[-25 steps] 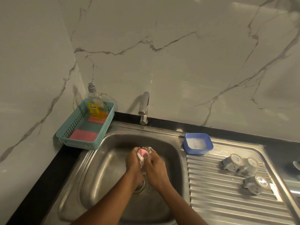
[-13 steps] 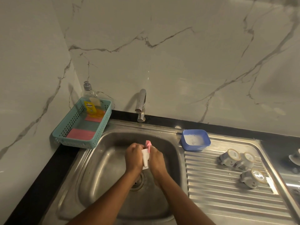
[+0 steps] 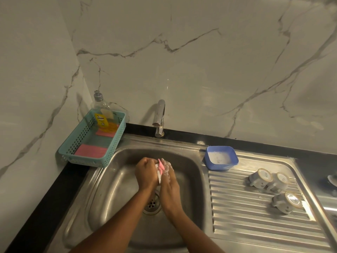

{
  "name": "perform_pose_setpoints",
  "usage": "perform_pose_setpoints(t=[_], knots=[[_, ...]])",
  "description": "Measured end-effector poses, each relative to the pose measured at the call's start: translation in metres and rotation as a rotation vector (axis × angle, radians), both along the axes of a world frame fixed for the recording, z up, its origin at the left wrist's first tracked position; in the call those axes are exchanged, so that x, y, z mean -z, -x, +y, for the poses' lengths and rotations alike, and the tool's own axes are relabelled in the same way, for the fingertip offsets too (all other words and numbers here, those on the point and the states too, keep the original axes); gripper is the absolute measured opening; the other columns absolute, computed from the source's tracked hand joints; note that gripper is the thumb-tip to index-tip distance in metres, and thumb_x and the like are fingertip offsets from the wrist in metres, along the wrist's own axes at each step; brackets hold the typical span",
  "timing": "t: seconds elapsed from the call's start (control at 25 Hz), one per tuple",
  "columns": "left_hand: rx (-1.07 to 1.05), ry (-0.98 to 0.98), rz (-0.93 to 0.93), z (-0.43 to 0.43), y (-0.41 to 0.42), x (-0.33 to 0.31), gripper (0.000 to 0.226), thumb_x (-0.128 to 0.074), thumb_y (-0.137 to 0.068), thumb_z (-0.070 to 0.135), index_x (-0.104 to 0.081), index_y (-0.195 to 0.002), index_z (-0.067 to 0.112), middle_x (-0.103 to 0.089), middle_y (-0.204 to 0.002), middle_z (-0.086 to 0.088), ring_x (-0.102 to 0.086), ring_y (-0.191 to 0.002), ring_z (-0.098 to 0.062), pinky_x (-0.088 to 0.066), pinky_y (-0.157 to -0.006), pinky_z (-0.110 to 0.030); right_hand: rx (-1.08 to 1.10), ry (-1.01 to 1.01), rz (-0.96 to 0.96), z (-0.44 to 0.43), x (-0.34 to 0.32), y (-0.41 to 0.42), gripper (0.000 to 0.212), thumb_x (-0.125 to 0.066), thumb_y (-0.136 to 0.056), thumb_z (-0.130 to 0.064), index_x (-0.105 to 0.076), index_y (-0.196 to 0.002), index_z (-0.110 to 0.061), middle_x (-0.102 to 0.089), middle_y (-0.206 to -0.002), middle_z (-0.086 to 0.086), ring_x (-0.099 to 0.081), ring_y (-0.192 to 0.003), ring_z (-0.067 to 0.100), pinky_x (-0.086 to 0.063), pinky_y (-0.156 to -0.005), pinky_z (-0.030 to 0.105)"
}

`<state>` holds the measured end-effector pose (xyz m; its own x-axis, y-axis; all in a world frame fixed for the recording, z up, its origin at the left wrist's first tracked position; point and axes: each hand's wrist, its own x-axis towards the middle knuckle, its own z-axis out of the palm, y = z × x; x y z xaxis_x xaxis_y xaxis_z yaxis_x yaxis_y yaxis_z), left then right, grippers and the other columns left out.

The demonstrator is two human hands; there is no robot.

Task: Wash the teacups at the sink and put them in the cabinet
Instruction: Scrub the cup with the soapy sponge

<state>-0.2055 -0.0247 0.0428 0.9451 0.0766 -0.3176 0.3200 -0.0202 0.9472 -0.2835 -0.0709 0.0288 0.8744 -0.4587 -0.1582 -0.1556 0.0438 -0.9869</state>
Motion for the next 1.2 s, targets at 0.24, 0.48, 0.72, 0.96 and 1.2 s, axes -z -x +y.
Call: perform_pose_setpoints(t=[0.24, 0.48, 0.72, 0.96, 1.2], knots=[[0.133, 0.109, 0.064, -0.005, 0.003, -0.007, 0.017, -0.051, -0.092, 0.004, -0.065, -0.084, 0.008, -0.069, -0.086, -0.015, -0.067, -0.070, -0.023, -0.050, -0.059, -0.030, 0.116, -0.509, 0.258, -0.029, -0.016, -0.022, 0.034, -0.047, -0.102, -0.029, -0.071, -0.102, -0.006, -0.072, -0.083, 0.013, -0.068, -0.071, 0.021, -0.051, -0.061, 0.031], [0.262, 0.193, 0.253, -0.014, 0.023, -0.003, 0.052, -0.042, -0.104, 0.054, -0.074, -0.099, 0.014, -0.078, -0.095, -0.009, -0.075, -0.089, -0.023, -0.059, -0.084, -0.038, 0.336, 0.017, 0.137, -0.035, -0.012, -0.027, 0.037, -0.041, -0.106, -0.042, -0.065, -0.111, -0.014, -0.072, -0.097, 0.006, -0.072, -0.088, 0.015, -0.058, -0.071, 0.024], [0.019, 0.191, 0.180, -0.013, 0.030, 0.001, 0.040, -0.064, -0.095, 0.047, -0.077, -0.085, 0.011, -0.078, -0.081, -0.008, -0.076, -0.081, -0.023, -0.060, -0.078, -0.037, 0.122, 0.394, 0.109, -0.014, -0.006, -0.012, 0.036, -0.037, -0.108, -0.041, -0.064, -0.125, -0.025, -0.065, -0.126, -0.012, -0.059, -0.120, 0.003, -0.045, -0.104, 0.024], [0.008, 0.147, 0.208, -0.011, 0.029, -0.006, 0.038, -0.065, -0.094, 0.048, -0.076, -0.078, 0.015, -0.077, -0.074, -0.006, -0.076, -0.077, -0.025, -0.062, -0.081, -0.047, 0.096, 0.083, 0.310, -0.031, -0.014, -0.032, 0.034, -0.038, -0.108, -0.038, -0.060, -0.129, -0.023, -0.065, -0.130, -0.001, -0.063, -0.105, 0.007, -0.053, -0.092, 0.027], [0.011, 0.082, 0.212, -0.013, 0.030, -0.003, 0.030, -0.069, -0.087, 0.037, -0.077, -0.074, 0.010, -0.076, -0.074, -0.009, -0.075, -0.072, -0.027, -0.062, -0.071, -0.045, 0.216, -0.283, 0.387, -0.040, -0.005, -0.028, 0.031, -0.043, -0.103, -0.025, -0.071, -0.097, -0.012, -0.071, -0.086, 0.005, -0.067, -0.077, 0.015, -0.049, -0.061, 0.024]])
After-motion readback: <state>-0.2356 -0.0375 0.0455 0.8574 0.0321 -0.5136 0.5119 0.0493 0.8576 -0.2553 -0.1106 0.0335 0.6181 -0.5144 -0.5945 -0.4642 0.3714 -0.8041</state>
